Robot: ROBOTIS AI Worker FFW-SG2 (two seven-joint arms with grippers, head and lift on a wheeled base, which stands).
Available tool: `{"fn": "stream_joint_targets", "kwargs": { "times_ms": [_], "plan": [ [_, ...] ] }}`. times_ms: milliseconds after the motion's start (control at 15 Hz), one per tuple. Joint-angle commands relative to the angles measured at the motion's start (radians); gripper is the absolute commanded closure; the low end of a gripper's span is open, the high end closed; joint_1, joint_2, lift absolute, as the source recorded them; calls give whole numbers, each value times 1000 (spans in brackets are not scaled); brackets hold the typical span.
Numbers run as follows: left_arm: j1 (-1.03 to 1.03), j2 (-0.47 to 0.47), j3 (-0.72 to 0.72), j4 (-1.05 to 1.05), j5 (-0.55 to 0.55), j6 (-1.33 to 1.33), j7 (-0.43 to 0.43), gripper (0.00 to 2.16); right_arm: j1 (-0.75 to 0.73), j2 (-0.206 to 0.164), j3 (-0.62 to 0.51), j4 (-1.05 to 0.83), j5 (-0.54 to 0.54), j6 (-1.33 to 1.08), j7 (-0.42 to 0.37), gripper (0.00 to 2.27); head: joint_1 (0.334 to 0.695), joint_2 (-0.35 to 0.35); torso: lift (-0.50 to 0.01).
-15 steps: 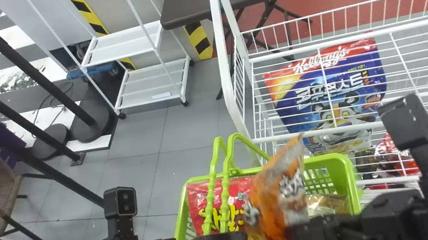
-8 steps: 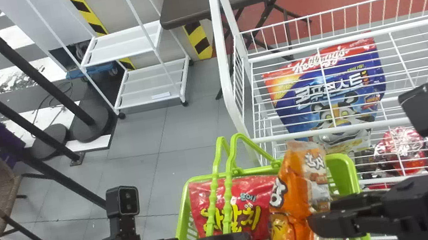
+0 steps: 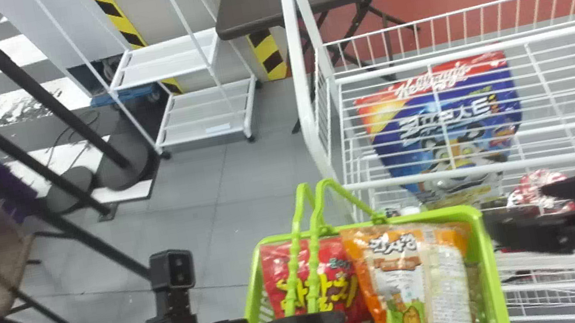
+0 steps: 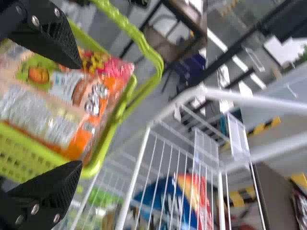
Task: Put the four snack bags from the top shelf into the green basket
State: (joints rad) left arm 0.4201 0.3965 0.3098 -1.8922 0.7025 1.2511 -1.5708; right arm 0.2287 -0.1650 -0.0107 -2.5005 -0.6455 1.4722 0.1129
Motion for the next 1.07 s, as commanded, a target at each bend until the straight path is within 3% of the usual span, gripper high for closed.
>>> {"fn": "stream_joint_targets", "kwargs": {
  "times_ms": [0, 133, 333, 600, 1000],
  "plan": [
    [-3, -1, -3, -2, 0, 0, -10, 2148, 103, 2, 84, 15, 417, -316, 1, 33, 695, 232, 0],
    [-6, -4, -6, -2, -3, 0, -10, 2148, 178, 10, 92, 95, 607, -675, -2, 33, 695, 142, 0],
    [-7, -13, -8, -2, -5, 0, -10, 2148, 236, 10, 49, 209, 662, -945, -1, 33, 695, 13, 0],
    [-6, -27, -5, -2, -17, 0, -10, 2148, 285, 13, 14, 293, 662, -1126, 5, 33, 695, -50, 0],
    [-4, -38, 2, -2, -25, 3, -10, 2148, 307, 13, -26, 376, 639, -1313, 33, 33, 695, -68, 0]
  ]
}}
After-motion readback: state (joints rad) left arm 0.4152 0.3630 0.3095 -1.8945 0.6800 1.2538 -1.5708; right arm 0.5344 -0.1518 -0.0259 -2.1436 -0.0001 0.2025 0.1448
